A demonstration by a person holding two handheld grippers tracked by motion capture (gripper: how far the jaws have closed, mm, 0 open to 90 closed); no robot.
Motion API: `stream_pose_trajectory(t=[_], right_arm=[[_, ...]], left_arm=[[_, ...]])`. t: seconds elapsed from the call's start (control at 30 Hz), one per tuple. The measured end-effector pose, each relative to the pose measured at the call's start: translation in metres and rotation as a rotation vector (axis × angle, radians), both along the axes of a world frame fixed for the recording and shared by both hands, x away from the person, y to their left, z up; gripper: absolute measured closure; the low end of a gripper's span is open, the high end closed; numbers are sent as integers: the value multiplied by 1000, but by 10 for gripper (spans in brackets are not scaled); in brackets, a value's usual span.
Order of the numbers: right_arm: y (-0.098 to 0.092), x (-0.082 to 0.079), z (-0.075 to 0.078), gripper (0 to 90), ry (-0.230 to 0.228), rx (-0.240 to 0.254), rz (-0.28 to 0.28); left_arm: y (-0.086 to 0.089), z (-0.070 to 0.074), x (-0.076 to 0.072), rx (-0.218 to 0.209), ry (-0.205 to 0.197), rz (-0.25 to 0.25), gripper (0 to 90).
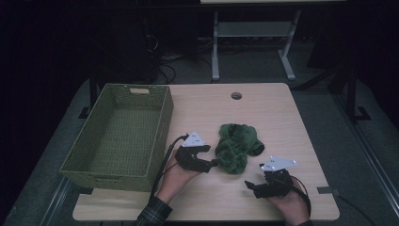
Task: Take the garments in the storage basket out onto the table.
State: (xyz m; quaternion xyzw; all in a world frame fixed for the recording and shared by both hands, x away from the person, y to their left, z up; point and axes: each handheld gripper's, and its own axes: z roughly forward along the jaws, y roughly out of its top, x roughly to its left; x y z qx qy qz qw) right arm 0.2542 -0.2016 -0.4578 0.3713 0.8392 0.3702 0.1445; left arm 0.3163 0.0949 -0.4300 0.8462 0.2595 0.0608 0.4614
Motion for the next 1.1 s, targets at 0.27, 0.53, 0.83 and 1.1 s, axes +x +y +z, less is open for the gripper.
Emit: stream_pose_trajectory(t=[0.27,0.53,0.83,1.1], right_arm=[[14,14,23,262,-33,36,49],[34,36,44,380,-64,60,98],[61,75,53,445,-48,63,105],[74,99,44,552,1,15,73]], left_arm=[[7,-26,-20,50,11,-20,292],[13,-44,-27,72,18,-7,261],[12,-48,-27,185,-36,11,181],[9,-48,-28,199,-43,2,152]])
